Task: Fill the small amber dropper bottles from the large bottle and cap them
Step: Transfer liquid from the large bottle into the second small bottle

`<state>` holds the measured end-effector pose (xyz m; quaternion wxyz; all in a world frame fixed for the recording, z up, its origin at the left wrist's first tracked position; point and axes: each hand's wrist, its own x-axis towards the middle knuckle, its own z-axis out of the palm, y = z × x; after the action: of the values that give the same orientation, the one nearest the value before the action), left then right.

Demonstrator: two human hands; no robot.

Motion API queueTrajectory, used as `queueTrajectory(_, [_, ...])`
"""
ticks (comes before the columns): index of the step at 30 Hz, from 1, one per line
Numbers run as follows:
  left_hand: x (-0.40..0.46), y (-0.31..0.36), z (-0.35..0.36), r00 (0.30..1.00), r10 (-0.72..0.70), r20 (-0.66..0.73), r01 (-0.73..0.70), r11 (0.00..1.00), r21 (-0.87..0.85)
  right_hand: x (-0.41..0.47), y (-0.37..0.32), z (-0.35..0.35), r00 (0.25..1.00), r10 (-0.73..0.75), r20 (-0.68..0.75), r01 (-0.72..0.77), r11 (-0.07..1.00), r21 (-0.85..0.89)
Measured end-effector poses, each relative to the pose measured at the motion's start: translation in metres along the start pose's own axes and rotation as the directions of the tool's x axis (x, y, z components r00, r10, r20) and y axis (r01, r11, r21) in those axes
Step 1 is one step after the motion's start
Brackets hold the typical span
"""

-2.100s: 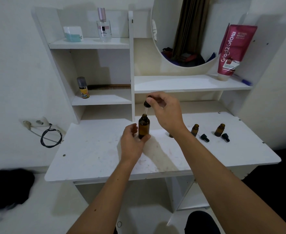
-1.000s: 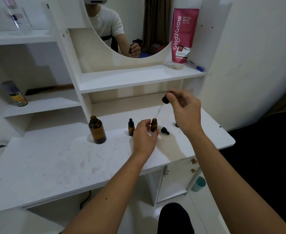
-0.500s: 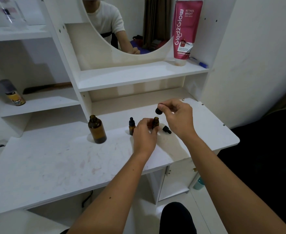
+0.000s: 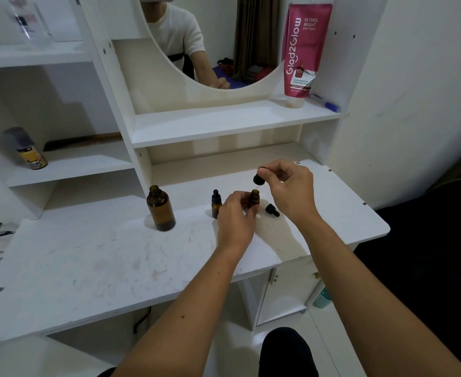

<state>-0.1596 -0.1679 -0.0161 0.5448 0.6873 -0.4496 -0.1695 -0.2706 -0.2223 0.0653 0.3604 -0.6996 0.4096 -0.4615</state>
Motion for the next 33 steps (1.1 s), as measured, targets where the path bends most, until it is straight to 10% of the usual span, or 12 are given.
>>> queueTrajectory(33, [-0.06,-0.025,-0.145,0.979,-0.161,-0.128,0.15,0.985,-0.088,-0.026,-0.09,0.036,0.982,-0.182,-0.038,0.186,0.969,0.16])
